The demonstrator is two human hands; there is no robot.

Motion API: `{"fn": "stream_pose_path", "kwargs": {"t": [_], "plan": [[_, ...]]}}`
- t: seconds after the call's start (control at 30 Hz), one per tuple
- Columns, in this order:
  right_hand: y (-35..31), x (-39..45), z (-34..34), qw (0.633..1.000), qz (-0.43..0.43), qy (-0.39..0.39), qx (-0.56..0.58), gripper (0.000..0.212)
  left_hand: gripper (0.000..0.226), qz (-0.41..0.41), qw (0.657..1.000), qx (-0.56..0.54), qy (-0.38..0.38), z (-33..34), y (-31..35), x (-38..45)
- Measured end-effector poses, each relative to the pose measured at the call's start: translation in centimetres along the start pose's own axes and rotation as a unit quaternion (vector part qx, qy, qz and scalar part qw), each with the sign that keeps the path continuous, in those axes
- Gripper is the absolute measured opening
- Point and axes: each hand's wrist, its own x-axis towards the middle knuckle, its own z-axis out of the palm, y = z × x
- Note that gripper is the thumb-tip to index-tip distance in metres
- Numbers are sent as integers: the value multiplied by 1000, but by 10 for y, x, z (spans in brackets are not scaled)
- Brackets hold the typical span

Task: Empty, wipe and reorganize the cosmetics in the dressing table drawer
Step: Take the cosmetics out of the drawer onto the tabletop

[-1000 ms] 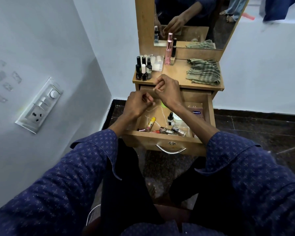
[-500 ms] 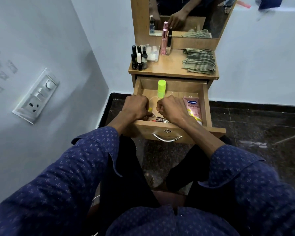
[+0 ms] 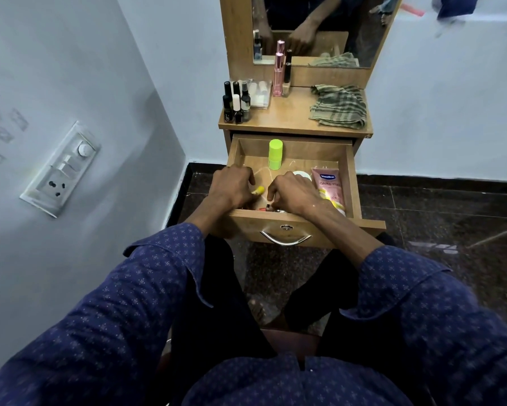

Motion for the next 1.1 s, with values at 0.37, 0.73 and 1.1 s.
{"fn": "stream_pose_path", "kwargs": {"t": [0.37,0.73,1.1], "plan": [[0,2,-1,999,-46,-27,8,27,40,36,982,-170,76,1,-7,-3],[1,1,-3,962,-36,112,245,20,21,-112,863,-489,61,-4,-15,2],[4,18,-29,828,40,148,540,23,33,-145,742,-654,23,-11,-22,-3]]}}
